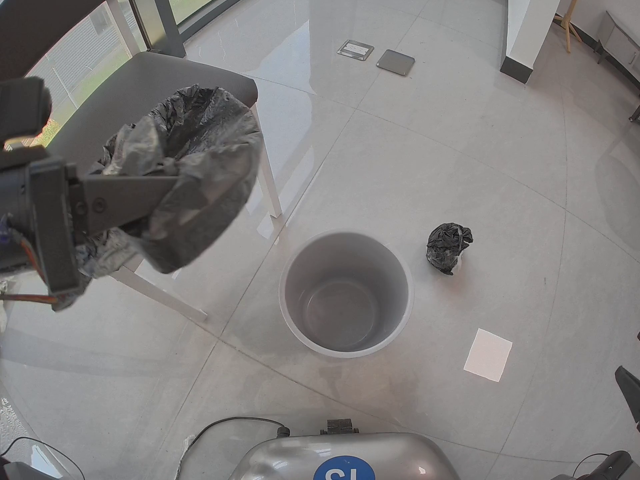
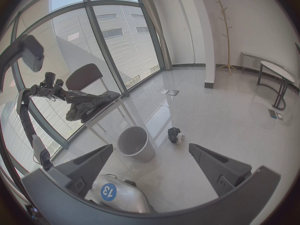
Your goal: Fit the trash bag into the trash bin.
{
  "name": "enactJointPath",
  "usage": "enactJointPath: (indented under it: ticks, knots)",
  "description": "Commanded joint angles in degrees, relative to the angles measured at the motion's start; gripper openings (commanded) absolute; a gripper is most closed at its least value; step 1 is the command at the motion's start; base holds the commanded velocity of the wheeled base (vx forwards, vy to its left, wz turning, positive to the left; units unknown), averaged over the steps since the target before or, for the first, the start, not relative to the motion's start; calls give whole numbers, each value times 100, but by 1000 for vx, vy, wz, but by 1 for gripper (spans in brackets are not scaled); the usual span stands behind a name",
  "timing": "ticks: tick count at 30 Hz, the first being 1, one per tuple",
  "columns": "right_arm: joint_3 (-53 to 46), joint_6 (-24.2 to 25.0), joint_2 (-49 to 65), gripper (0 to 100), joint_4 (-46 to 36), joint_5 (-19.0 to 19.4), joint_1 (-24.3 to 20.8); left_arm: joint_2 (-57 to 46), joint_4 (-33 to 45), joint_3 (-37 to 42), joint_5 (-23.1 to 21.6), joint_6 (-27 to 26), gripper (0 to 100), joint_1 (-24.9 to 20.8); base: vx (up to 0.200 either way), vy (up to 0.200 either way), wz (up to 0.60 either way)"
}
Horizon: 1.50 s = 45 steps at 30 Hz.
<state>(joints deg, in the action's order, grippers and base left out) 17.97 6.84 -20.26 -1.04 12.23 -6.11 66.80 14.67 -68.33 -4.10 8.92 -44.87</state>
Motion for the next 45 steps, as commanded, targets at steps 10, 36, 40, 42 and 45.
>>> enactJointPath:
  ticks: [10, 36, 40, 42, 45]
  knots:
    - [752, 371, -1516, 100, 86, 96, 22, 1326, 924, -699, 216, -1552, 0, -821, 0, 0, 0]
    - [2615, 1074, -4698, 100, 359, 544, -22, 1274, -25, -1033, 146, -1578, 0, -795, 0, 0, 0]
    - [3099, 1074, -5234, 100, 306, 561, -22, 1282, -25, -1139, 137, -1578, 0, -839, 0, 0, 0]
    - [3459, 1074, -5524, 100, 130, 561, -22, 1274, -34, -1174, 128, -1569, 0, -874, 0, 0, 0]
    - [4065, 1091, -5910, 100, -353, 588, -13, 1230, -43, -1183, 120, -1552, 0, -892, 0, 0, 0]
